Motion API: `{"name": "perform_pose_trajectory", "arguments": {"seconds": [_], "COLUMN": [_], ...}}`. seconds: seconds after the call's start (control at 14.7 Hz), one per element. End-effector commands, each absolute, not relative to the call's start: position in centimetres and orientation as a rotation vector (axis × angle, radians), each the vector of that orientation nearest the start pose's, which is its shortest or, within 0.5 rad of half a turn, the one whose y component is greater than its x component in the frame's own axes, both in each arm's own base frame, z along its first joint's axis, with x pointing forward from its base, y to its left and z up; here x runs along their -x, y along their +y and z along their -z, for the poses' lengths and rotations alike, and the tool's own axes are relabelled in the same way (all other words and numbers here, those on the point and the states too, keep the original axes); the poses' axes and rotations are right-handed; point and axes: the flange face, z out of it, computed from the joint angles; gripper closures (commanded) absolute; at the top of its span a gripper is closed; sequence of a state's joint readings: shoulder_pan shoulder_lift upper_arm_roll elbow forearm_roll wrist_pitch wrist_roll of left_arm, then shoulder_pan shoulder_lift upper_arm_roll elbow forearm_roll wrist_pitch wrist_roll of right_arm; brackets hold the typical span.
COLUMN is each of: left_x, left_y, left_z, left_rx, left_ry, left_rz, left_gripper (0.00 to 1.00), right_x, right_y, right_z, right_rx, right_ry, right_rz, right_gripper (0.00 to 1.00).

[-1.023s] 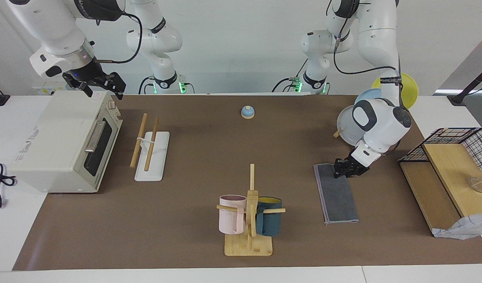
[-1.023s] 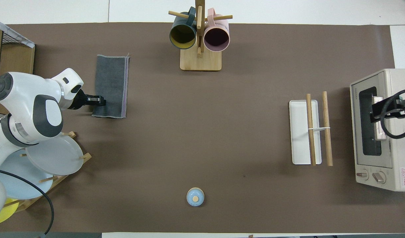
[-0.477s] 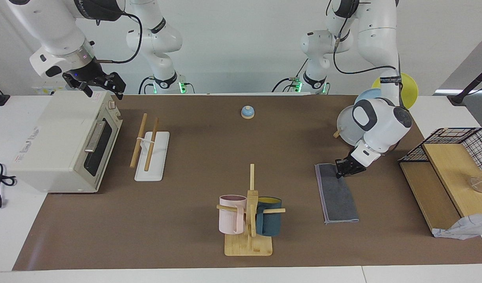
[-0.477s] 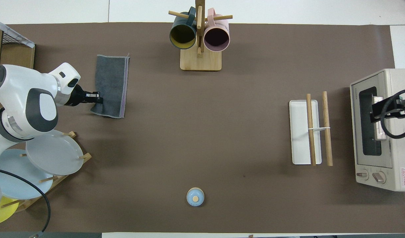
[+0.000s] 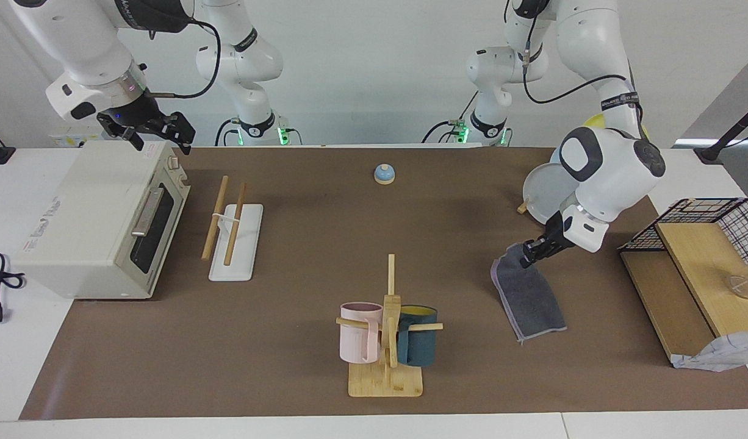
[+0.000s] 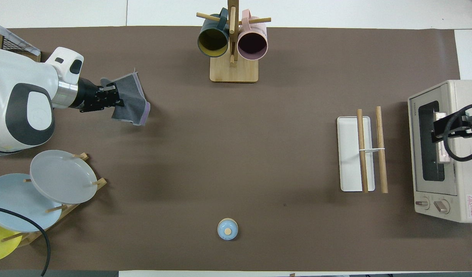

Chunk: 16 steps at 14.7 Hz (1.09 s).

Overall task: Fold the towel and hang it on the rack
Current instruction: 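Lift the folded towel with the left gripper toward the table center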

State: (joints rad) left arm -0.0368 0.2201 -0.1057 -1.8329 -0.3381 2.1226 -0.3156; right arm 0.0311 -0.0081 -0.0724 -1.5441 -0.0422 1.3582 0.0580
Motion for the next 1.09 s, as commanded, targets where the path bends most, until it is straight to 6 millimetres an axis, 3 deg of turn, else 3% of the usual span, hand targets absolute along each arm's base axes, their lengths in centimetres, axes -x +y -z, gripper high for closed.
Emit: {"name": "perform_pose_trajectory", "arguments": {"seconds": [0.0, 0.41, 0.89, 1.02], "left_x": [-59.9, -54.8, -49.2, -48.3], "left_y": [-13.4, -22.5, -32.0, -33.1], "left_z": [-46.7, -53.7, -56.7, -57.0], "left_rx": [3.336, 3.038, 2.621, 2.517], "left_ry": [-0.943, -1.721, -2.281, -2.386], "left_rz": [-0.077, -0.208, -0.458, -0.508], "left_gripper": [1.0, 1.0, 1.0, 1.0], "right_x": [-52.6, -52.6, -53.2, -54.1], "right_y": [-3.1, -3.1, -2.9, -1.1], "right_z": [-62.4, -62.4, -62.5, -62.8], "right_rx": [3.168, 3.168, 3.167, 3.118], "right_ry": [0.146, 0.146, 0.144, 0.07], "right_rz": [-0.268, -0.268, -0.217, -0.11], "right_gripper": [0.0, 0.0, 0.0, 0.0]}}
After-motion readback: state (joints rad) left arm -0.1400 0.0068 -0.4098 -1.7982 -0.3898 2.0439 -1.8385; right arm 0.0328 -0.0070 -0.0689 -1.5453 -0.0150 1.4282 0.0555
